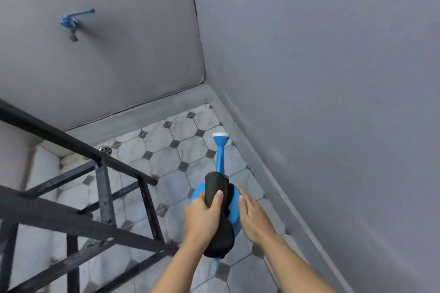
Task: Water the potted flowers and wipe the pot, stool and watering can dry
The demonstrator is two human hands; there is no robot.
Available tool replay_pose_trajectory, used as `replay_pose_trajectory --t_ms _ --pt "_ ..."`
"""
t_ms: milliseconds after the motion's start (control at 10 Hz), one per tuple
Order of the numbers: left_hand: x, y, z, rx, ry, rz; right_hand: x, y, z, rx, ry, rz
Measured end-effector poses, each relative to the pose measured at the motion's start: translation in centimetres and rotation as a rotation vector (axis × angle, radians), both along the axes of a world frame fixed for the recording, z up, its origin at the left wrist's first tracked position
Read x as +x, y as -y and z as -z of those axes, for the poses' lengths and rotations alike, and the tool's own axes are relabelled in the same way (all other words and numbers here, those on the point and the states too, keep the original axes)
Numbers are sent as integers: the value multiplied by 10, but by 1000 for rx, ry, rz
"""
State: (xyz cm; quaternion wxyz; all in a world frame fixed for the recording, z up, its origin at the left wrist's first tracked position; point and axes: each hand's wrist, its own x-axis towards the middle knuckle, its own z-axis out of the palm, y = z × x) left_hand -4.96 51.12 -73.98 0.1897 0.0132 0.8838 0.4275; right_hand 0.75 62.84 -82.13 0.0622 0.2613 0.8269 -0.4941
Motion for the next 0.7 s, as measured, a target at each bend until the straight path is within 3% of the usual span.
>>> replay_pose_trajectory --t_ms 100,400,600,700 --pt "-13 -4 63 19 28 -65 -19 -5 57 -18 24 -34" --pt "-35 -2 146 -18 79 -83 -47 -6 130 62 199 -166" --pt "-36 0 140 -253 120 57 -50 -6 115 170 363 -227" --pt "-32 5 105 -372 125 35 -42 -3 71 195 318 -224"
